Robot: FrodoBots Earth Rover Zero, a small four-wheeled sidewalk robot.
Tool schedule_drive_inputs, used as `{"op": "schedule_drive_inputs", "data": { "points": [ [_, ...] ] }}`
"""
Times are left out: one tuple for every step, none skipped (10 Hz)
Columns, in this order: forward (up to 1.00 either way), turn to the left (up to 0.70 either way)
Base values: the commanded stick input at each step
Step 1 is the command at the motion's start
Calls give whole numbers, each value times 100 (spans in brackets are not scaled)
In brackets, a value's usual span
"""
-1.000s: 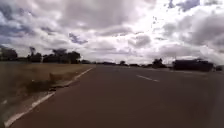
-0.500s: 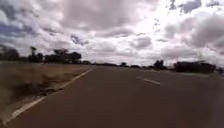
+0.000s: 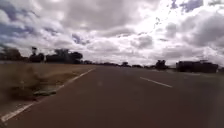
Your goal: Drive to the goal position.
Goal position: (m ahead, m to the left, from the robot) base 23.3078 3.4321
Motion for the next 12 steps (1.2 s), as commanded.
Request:
{"op": "schedule_drive_inputs", "data": {
  "points": [
    [70, 0],
    [70, 0],
    [70, 0],
    [70, 0],
    [70, 0],
    [70, 0],
    [70, 0],
    [70, 0],
    [70, 0],
    [70, 0],
    [70, 0],
    [70, 0]
  ]
}}
